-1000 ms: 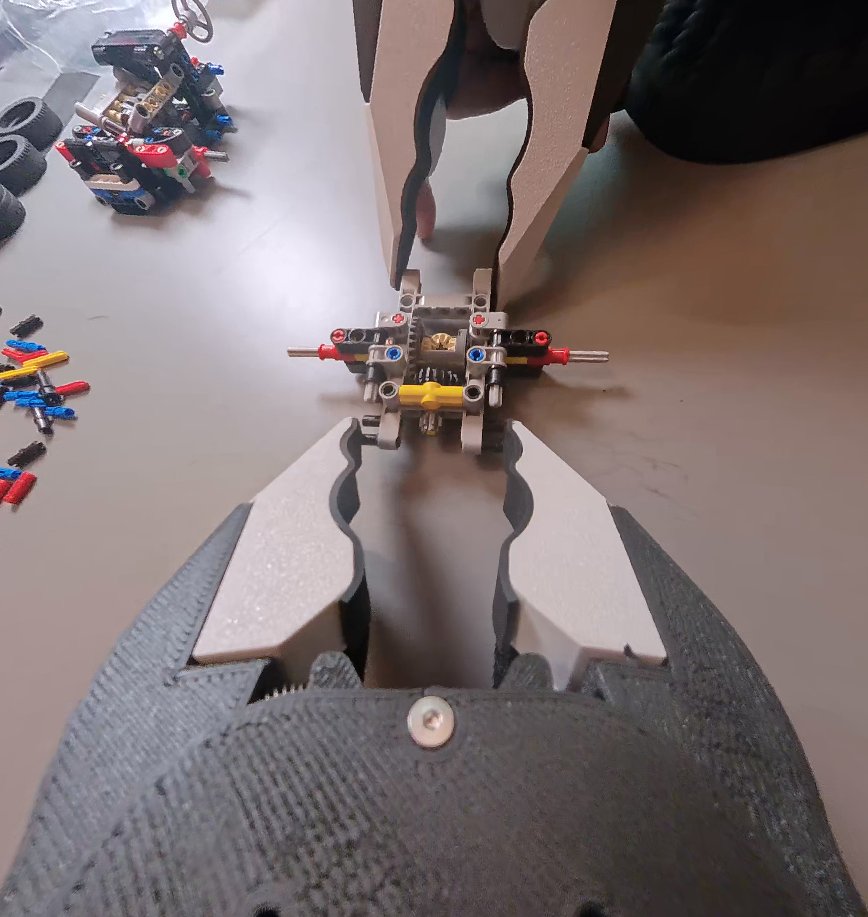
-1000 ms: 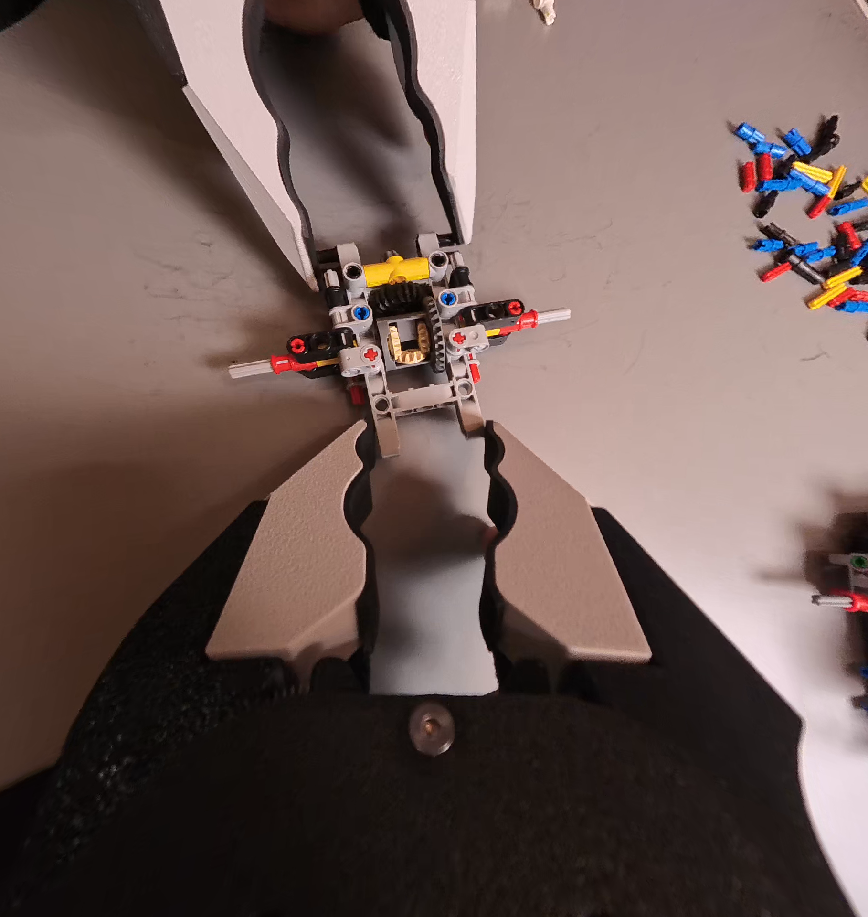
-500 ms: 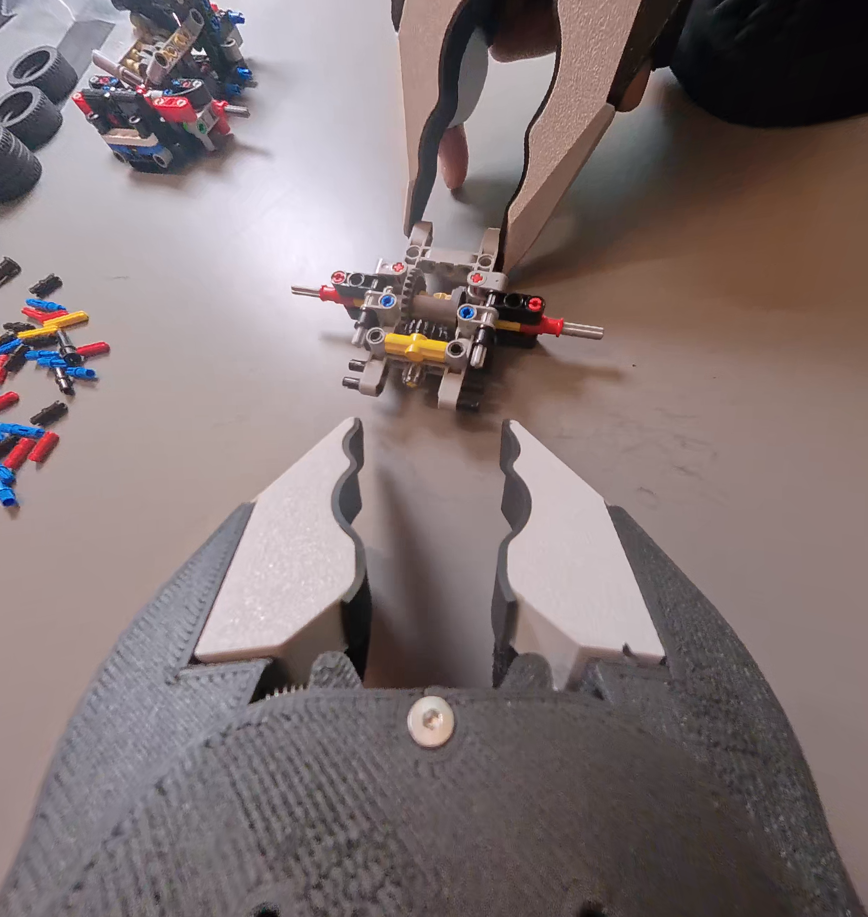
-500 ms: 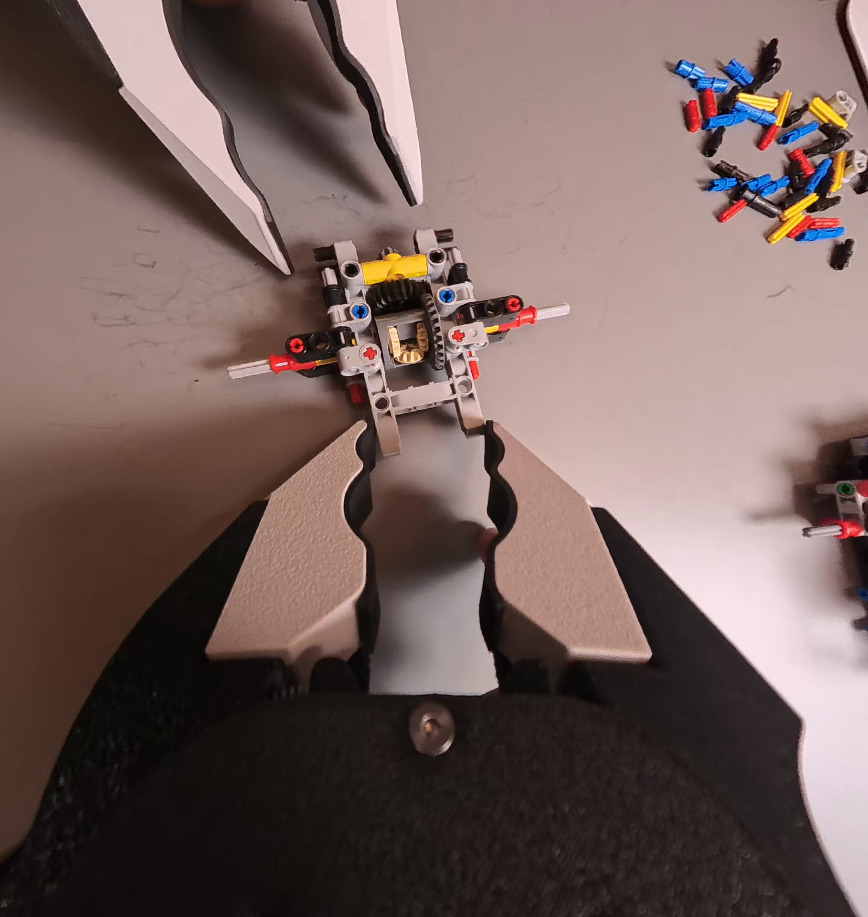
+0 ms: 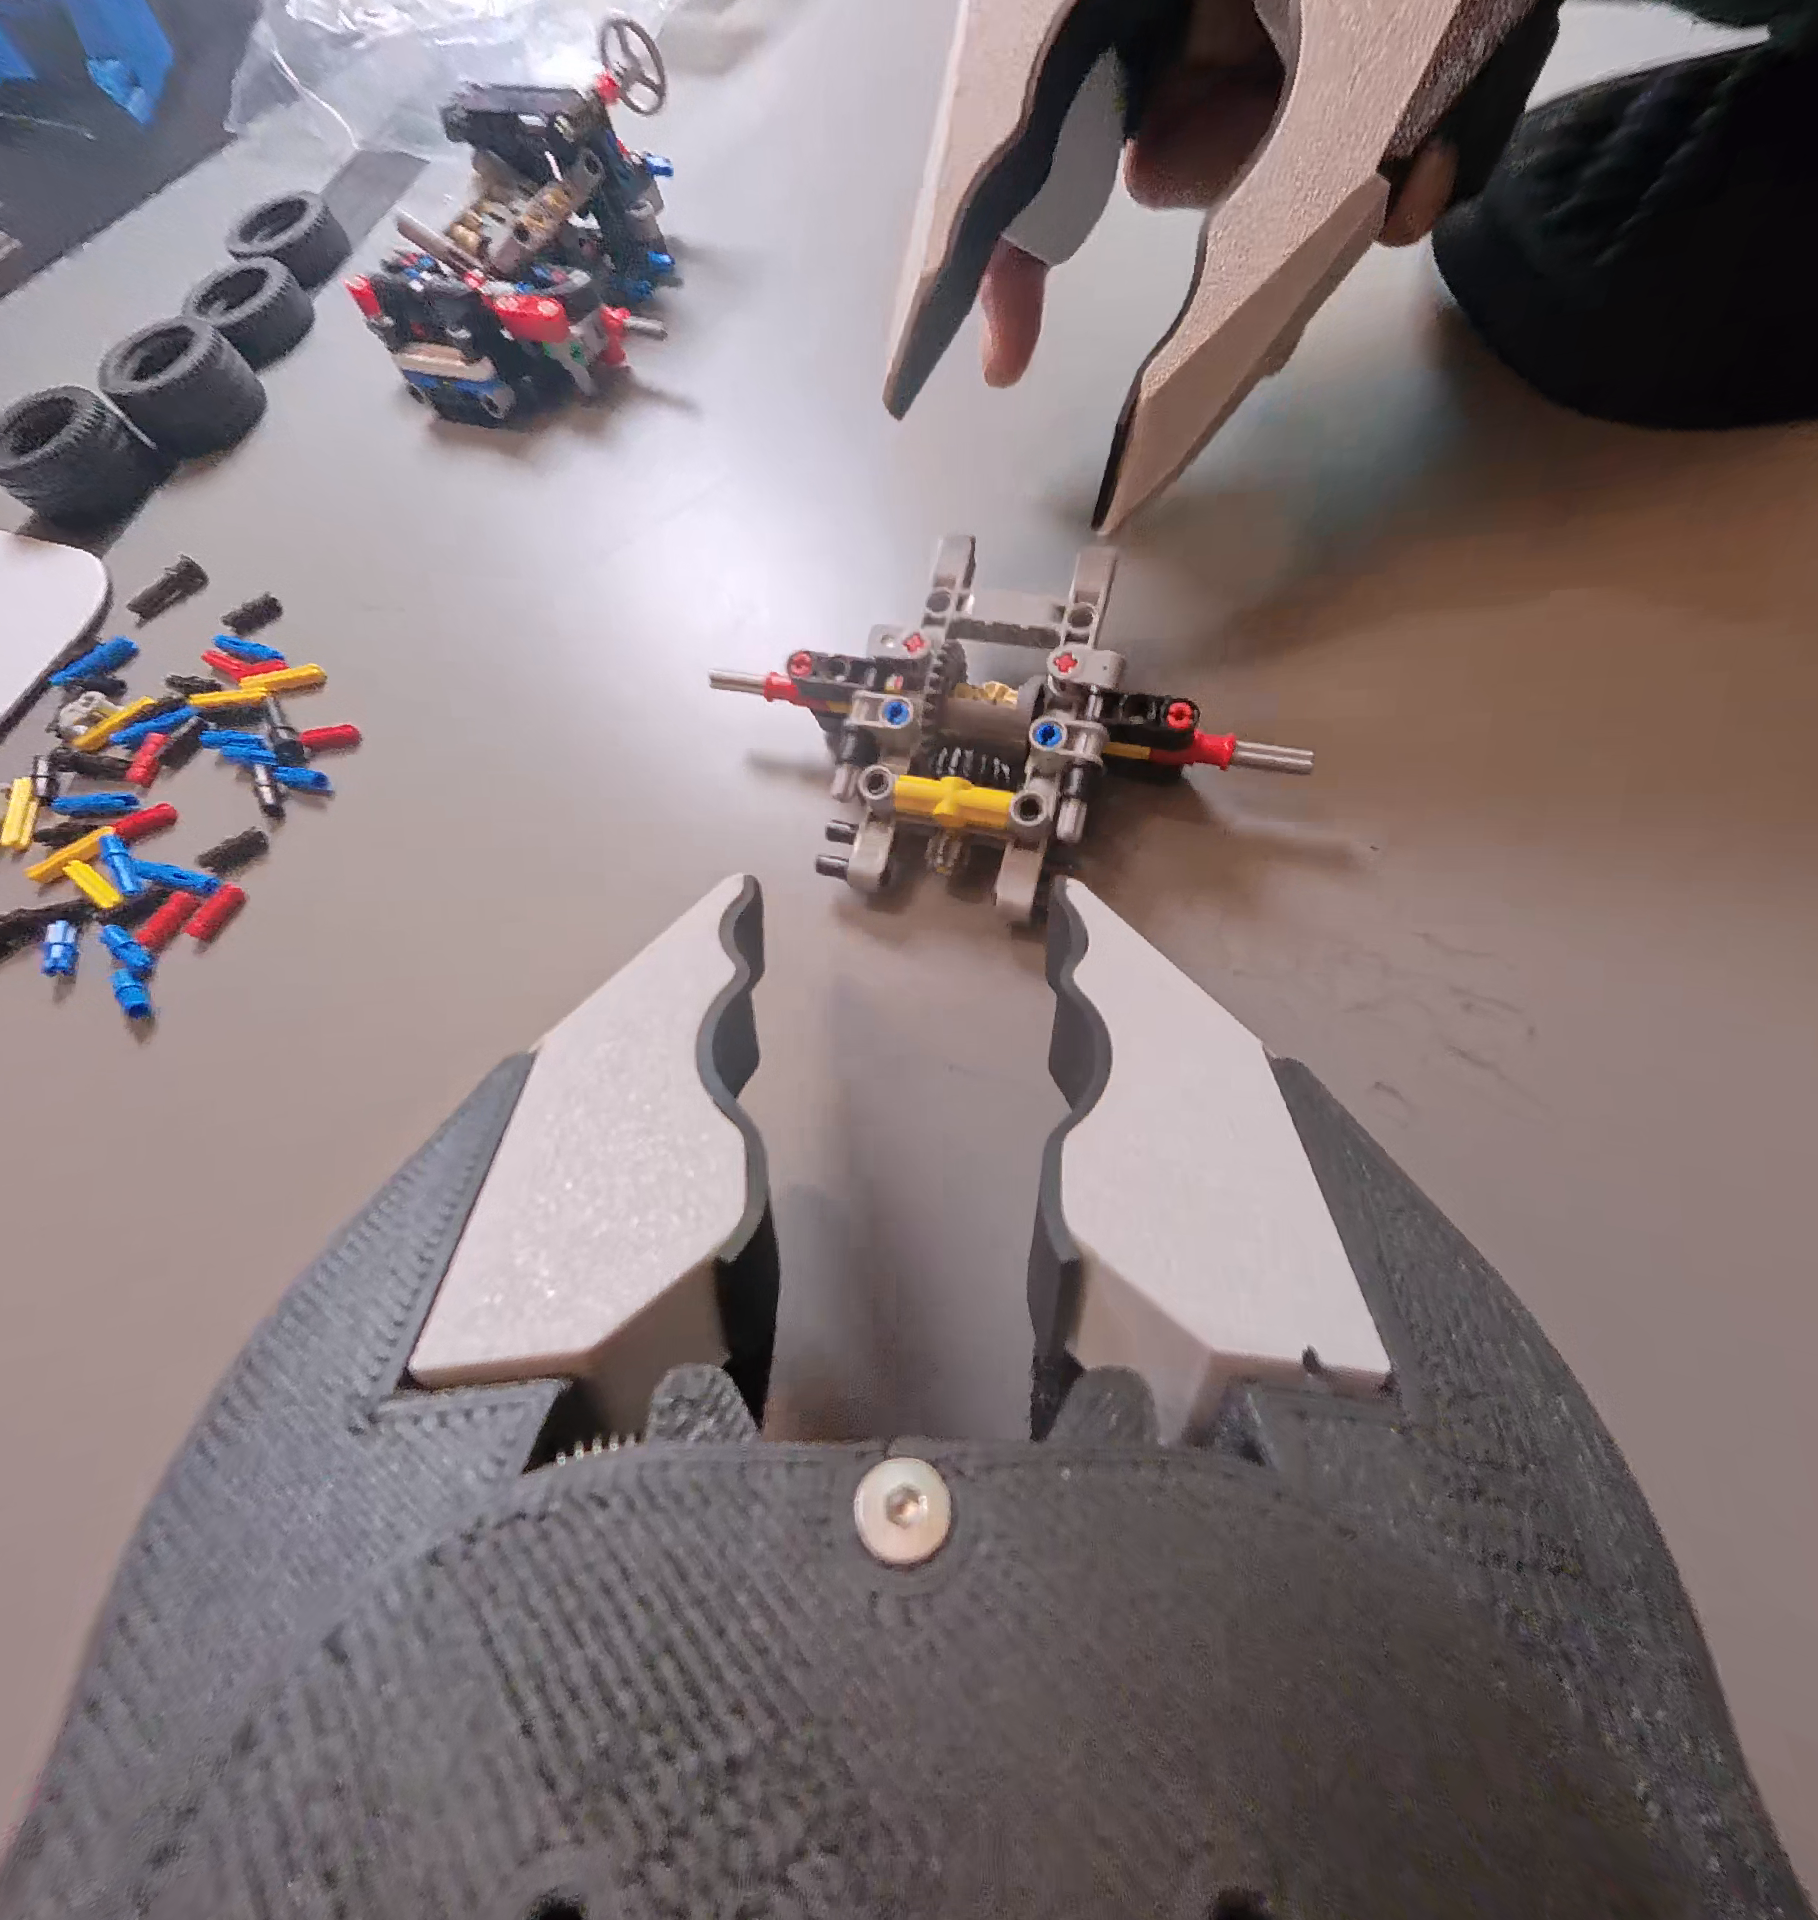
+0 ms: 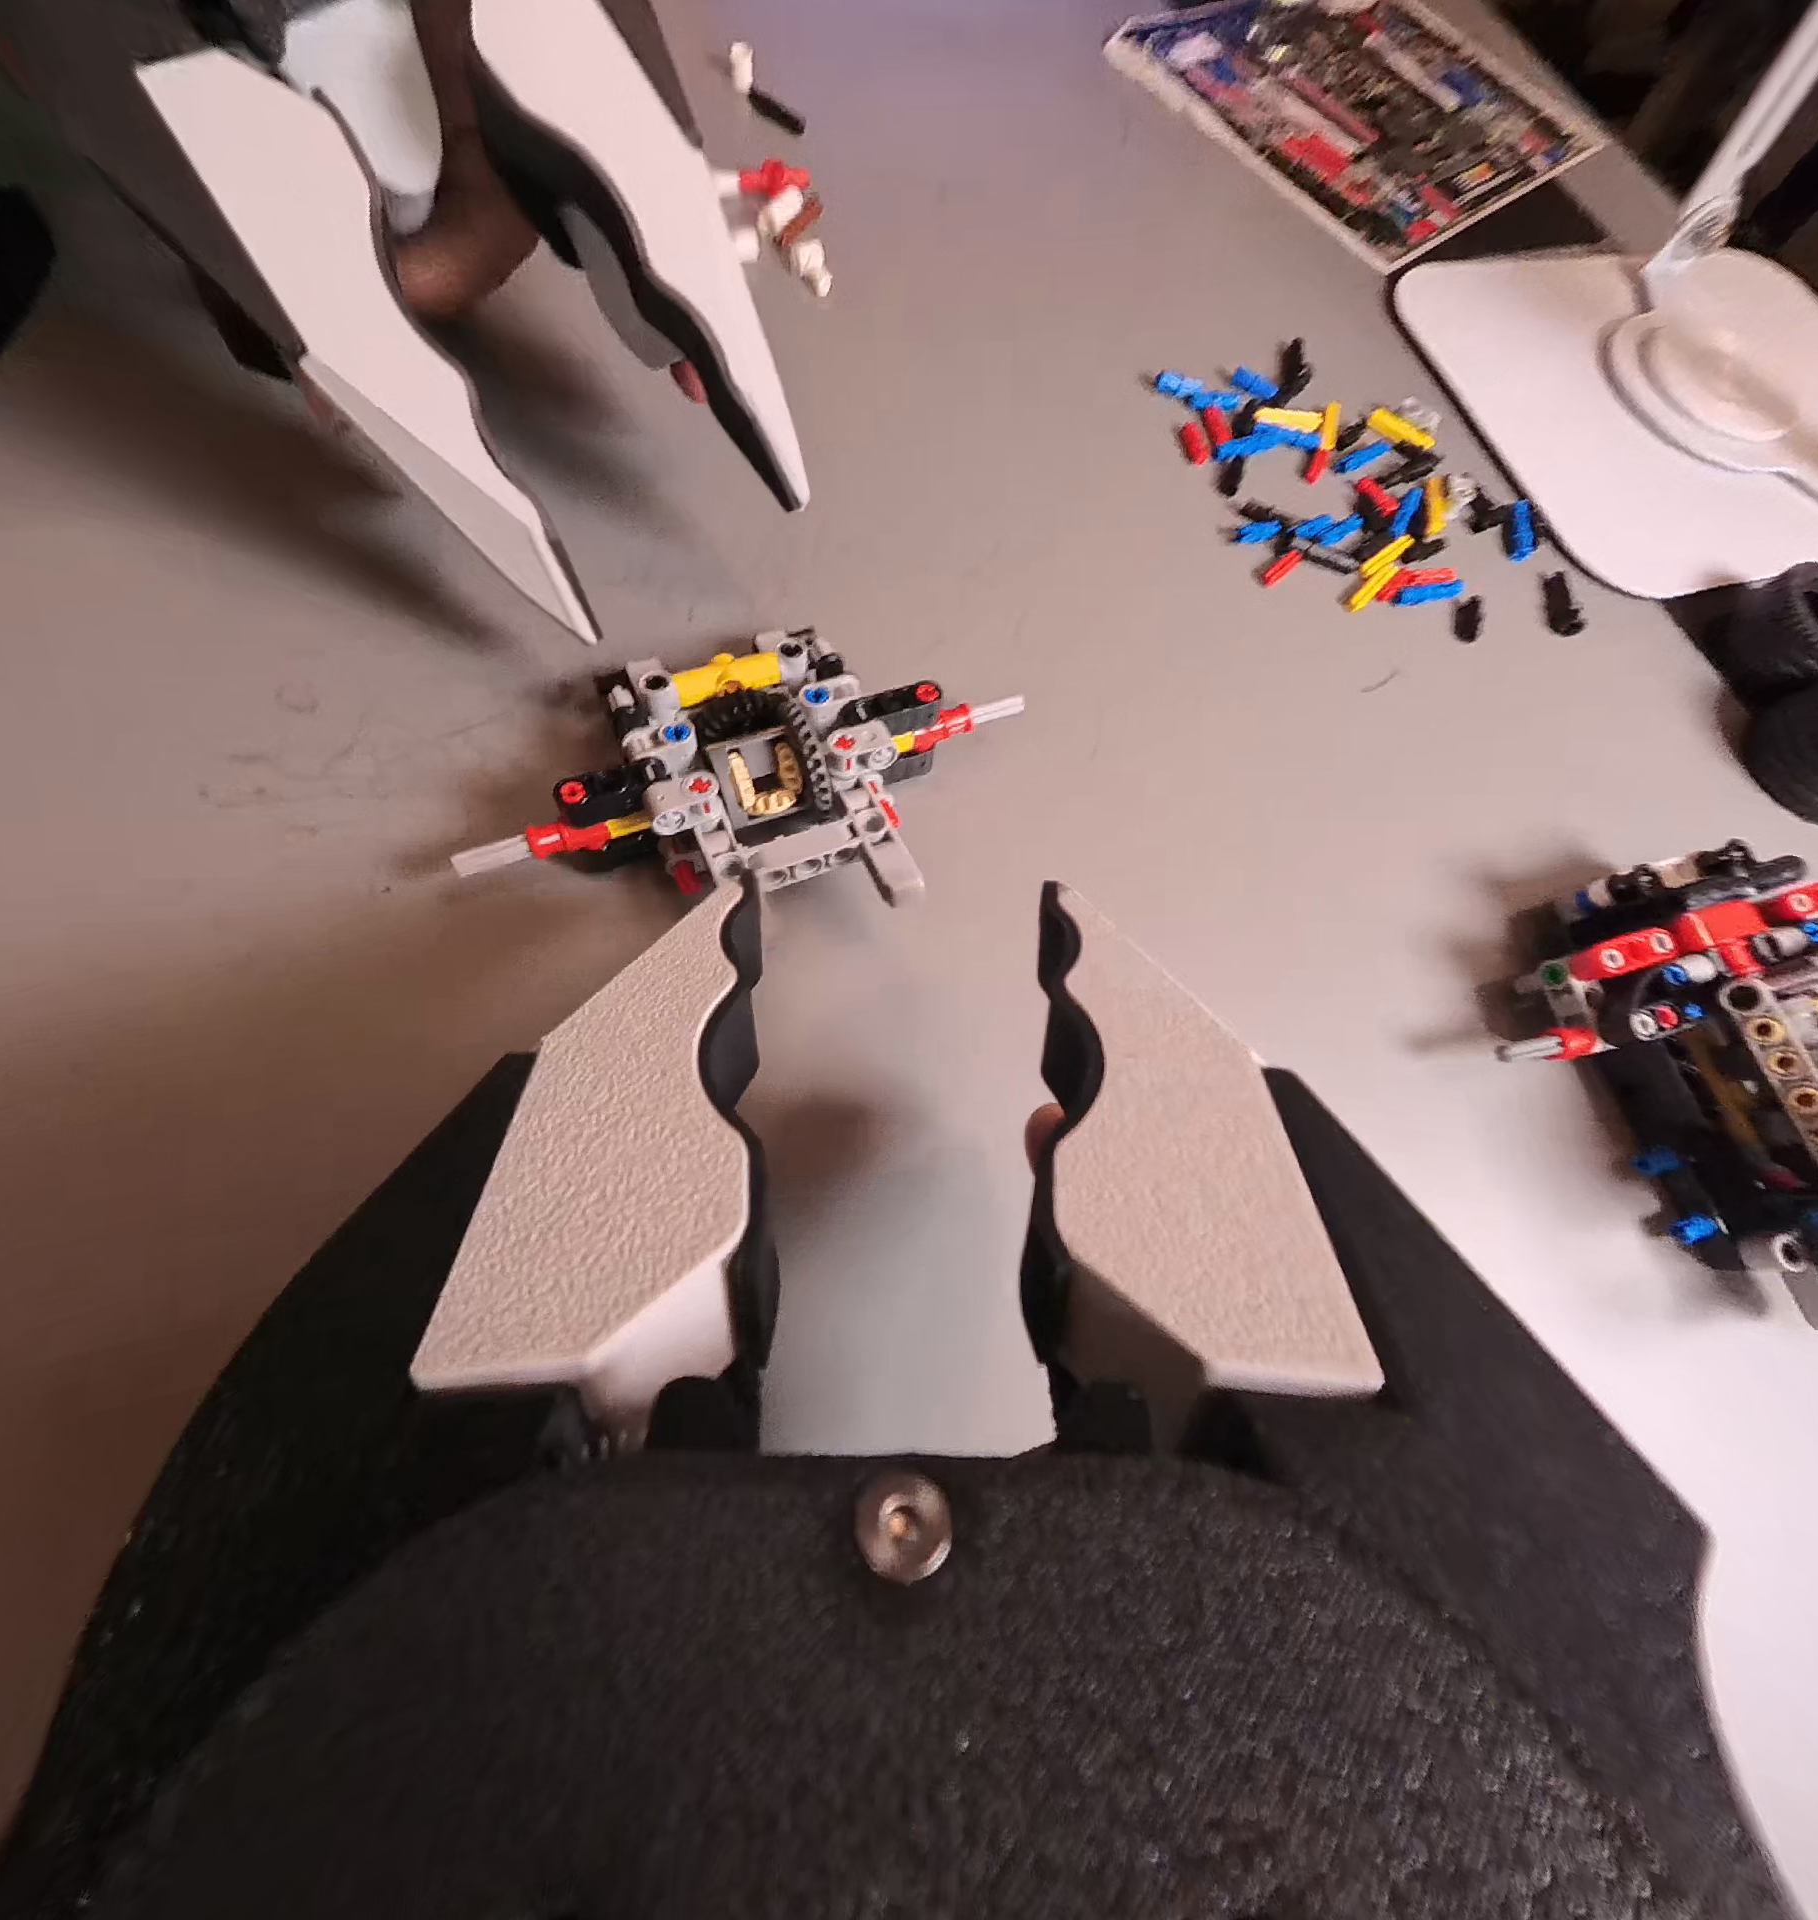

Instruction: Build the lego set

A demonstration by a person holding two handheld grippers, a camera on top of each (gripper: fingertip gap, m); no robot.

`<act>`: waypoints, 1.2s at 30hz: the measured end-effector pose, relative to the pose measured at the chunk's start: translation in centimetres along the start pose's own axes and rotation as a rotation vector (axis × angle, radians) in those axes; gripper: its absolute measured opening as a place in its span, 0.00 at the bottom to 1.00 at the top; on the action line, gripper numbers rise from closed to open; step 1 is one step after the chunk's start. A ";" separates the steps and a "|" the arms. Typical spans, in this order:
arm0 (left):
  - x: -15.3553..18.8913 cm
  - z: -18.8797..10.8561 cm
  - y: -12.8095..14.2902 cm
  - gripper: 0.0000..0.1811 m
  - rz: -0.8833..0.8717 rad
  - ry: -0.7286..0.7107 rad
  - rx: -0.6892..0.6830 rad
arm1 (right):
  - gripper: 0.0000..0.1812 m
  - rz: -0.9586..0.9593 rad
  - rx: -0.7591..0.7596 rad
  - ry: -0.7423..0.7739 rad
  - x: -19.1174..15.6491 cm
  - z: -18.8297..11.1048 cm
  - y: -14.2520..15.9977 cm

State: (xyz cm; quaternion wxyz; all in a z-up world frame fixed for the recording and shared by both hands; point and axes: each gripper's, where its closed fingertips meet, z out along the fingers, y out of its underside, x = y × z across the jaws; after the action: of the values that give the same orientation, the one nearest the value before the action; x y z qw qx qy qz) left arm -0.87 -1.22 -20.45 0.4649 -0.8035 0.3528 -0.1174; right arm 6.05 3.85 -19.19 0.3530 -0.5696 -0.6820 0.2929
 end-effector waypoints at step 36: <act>-10.6 -9.8 -4.5 0.00 -0.348 -0.472 0.611 | 0.09 0.264 0.568 0.579 16.8 -4.5 -7.3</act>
State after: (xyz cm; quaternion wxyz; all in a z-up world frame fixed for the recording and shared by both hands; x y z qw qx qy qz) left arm -11.59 0.89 -9.97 0.7231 -0.6811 0.0446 -0.1061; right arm 3.84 19.09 -8.20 0.6324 -0.5909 -0.3683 0.3395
